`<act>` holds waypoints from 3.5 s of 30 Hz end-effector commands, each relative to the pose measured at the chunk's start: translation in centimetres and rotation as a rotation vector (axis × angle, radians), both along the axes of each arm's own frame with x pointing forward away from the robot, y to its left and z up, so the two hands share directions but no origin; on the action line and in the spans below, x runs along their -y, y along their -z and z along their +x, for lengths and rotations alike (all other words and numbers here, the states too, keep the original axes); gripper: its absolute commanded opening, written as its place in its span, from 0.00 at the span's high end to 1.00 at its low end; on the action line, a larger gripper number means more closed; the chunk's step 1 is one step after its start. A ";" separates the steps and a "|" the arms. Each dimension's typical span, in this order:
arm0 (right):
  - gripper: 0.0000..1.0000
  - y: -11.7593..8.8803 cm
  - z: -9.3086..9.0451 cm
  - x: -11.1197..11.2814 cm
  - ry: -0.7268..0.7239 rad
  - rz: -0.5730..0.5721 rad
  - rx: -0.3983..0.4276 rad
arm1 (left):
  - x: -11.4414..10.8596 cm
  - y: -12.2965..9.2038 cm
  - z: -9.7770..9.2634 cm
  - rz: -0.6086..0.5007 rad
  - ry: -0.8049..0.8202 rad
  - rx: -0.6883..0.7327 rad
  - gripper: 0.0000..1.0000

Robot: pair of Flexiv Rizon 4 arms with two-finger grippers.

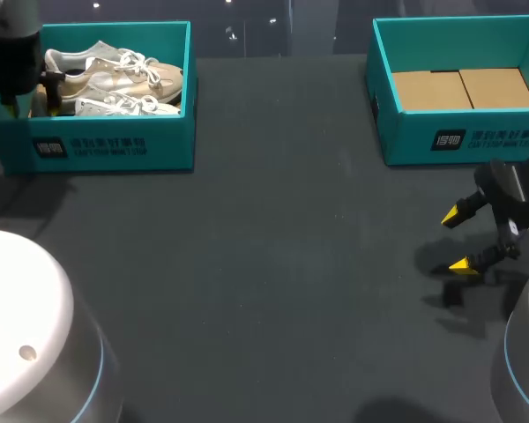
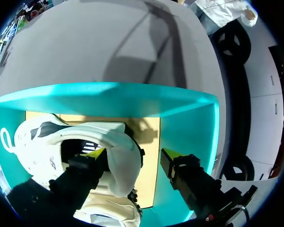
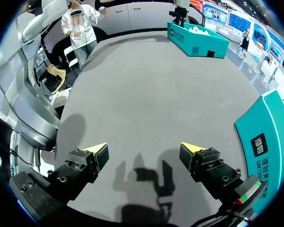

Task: Take the shoe out of the shoebox, open the shoe tongue, remove and reinsert the insole, then place the shoe into the shoebox

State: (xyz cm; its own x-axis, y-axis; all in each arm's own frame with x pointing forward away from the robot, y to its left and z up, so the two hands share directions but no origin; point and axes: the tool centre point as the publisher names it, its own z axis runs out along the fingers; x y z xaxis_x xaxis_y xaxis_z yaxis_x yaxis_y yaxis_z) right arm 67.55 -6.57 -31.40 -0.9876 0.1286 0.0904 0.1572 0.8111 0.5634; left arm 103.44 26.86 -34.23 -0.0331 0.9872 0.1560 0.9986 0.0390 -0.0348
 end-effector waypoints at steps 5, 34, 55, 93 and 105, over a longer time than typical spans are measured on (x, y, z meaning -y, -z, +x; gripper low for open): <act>0.00 0.0 -0.1 0.0 0.000 -0.001 0.001 | -0.1 1.3 0.3 0.000 0.007 -0.001 0.38; 0.00 0.0 -0.1 0.0 0.000 -0.001 0.001 | -0.7 2.8 -0.3 0.059 0.024 0.038 1.00; 0.00 0.0 -0.1 0.0 0.000 -0.001 0.001 | -1.8 0.4 -0.4 0.029 0.047 0.037 1.00; 0.00 0.0 -0.1 0.0 0.000 -0.001 0.001 | -3.0 -5.9 2.1 -0.035 0.001 0.027 1.00; 0.00 0.0 -0.1 0.0 0.000 -0.001 0.001 | -2.9 -11.6 1.5 -0.030 0.034 0.055 1.00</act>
State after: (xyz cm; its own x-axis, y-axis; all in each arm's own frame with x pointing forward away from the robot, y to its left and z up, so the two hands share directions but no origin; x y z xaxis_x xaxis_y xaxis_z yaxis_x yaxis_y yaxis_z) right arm 67.55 -6.57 -31.41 -0.9876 0.1287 0.0904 0.1572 0.8111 0.5634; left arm 106.00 29.80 -24.74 -0.0113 0.9923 0.1231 0.9999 0.0100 0.0116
